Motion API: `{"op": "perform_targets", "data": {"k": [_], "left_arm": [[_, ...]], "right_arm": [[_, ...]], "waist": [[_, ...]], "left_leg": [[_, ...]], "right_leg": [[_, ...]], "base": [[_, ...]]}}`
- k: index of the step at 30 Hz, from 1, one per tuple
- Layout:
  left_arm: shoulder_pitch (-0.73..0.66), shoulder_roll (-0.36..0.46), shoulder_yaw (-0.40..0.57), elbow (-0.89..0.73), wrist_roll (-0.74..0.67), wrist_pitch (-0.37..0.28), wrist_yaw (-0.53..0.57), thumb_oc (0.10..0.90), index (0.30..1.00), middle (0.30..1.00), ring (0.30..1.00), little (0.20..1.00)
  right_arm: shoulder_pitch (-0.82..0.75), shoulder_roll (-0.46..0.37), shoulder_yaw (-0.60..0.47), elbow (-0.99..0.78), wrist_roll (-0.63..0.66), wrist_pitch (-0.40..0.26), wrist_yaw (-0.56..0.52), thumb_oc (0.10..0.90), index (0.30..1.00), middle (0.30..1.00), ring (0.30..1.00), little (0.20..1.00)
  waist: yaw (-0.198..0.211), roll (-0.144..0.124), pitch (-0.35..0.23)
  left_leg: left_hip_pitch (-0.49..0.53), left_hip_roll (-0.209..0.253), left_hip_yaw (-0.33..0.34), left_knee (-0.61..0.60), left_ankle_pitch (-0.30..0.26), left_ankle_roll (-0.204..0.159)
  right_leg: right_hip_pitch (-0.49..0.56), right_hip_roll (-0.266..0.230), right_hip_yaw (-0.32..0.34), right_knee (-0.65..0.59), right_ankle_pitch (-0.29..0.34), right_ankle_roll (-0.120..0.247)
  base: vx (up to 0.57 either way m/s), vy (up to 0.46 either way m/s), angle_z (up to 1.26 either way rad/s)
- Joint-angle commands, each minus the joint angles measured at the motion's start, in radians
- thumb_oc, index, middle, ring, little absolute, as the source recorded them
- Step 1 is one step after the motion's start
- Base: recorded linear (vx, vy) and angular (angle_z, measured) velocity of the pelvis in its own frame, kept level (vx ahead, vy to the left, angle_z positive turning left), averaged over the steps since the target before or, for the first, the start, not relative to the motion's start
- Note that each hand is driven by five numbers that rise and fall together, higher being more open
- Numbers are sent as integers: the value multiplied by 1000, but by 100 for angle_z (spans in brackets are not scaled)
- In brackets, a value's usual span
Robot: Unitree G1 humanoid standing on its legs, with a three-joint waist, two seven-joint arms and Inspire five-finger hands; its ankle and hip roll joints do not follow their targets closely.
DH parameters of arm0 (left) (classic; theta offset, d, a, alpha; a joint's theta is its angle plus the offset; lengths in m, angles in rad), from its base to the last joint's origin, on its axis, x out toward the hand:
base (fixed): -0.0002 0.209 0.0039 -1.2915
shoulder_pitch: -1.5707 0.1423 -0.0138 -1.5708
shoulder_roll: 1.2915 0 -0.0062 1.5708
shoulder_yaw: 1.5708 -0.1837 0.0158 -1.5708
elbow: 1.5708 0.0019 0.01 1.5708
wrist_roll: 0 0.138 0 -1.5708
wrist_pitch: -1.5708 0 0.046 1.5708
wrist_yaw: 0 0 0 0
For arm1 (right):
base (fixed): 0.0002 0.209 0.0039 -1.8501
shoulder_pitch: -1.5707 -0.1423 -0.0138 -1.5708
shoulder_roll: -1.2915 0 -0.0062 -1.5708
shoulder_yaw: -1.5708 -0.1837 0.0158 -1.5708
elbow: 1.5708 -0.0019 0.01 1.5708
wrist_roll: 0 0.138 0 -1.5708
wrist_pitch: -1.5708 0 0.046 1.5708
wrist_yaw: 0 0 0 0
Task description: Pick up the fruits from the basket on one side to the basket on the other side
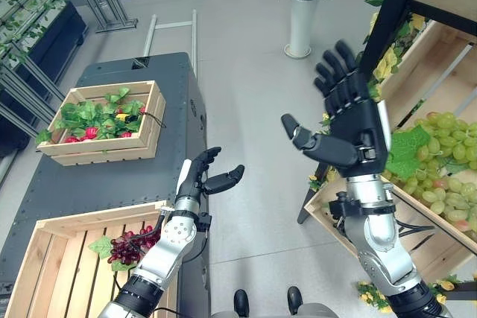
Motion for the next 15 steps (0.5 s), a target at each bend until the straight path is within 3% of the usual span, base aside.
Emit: {"op": "perform_targets", "data": {"k": [1, 5, 9, 13, 15], "left_arm": [[-95, 48, 46, -57, 37, -101, 16, 800, 900, 900, 900, 900], [-98, 43, 41, -54, 41, -99, 31, 800, 900, 900, 900, 900], [-108, 42, 38, -55, 41, -92, 34, 800, 900, 900, 900, 900], [-109, 45, 46, -57, 41, -86, 29, 800, 900, 900, 900, 900], [-96, 50, 59, -56, 45, -92, 26, 800, 900, 900, 900, 900]], "right_arm": [[-34, 17, -35, -68, 22, -76, 60, 800, 900, 900, 900, 900], [-33, 12, -32, -75, -94, -138, 32, 800, 900, 900, 900, 900], [-50, 3, -23, -81, -142, -151, 49, 800, 900, 900, 900, 900], [-61, -35, -1, -77, -127, -82, 143, 800, 900, 900, 900, 900], [-52, -64, 11, -68, -65, 0, 214, 800, 900, 900, 900, 900]], "waist": [[3, -41, -74], [-1, -40, -72], [2, -40, -71], [9, -42, -74], [15, -46, -76]], "left_leg": [[12, -27, -14, 3, -118, 8], [15, -29, -14, 3, -119, 11], [16, -31, -17, 3, -121, 11], [15, -32, -23, 3, -120, 9], [14, -33, -27, 3, -118, 6]], "right_leg": [[-13, 6, -41, 12, -24, 25], [-12, 8, -36, 11, -24, 24], [-9, 7, -36, 10, -25, 25], [-7, 5, -41, 9, -26, 26], [-6, 2, -48, 8, -27, 27]], "base": [[0, 0, 0], [0, 0, 0], [0, 0, 0], [0, 0, 0], [0, 0, 0]]}}
